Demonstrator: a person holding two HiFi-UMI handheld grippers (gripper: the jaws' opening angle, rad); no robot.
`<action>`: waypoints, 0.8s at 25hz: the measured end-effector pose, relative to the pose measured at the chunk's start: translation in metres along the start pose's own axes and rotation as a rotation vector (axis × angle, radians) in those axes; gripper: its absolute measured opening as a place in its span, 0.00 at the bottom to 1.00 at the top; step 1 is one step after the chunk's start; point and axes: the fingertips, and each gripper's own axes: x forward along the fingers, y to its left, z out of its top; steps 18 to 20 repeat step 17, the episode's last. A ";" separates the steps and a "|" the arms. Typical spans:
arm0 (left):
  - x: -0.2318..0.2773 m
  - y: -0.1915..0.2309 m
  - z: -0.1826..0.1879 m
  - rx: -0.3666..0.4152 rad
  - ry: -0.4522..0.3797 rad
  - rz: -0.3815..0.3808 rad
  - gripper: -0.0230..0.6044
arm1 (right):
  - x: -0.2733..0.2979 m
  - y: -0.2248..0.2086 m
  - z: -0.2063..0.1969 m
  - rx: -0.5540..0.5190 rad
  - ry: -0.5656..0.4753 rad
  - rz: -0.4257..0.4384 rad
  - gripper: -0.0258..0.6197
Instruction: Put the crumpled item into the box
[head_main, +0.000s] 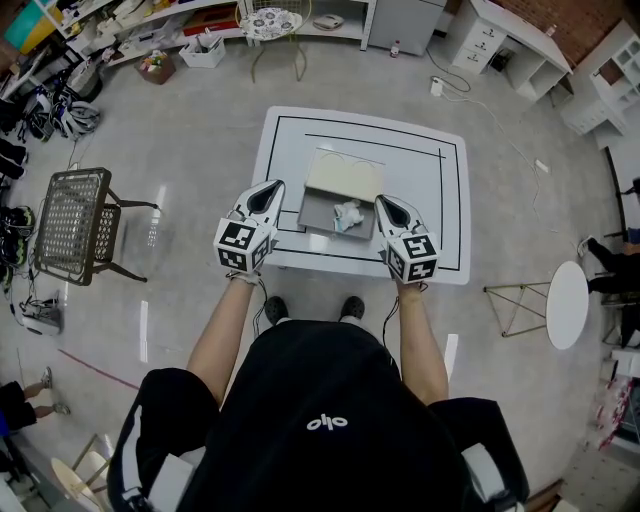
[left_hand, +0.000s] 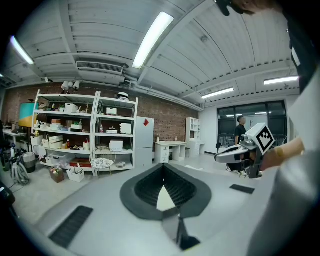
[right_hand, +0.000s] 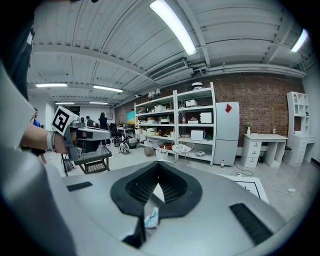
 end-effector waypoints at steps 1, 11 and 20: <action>0.000 0.001 0.000 0.000 -0.001 0.000 0.05 | 0.001 0.000 0.001 -0.001 0.000 0.000 0.04; 0.004 0.004 0.000 0.002 0.000 -0.001 0.05 | 0.007 -0.002 -0.003 0.003 0.011 0.001 0.04; 0.005 -0.002 -0.001 -0.005 0.003 -0.007 0.05 | 0.005 -0.002 -0.008 0.009 0.026 0.001 0.04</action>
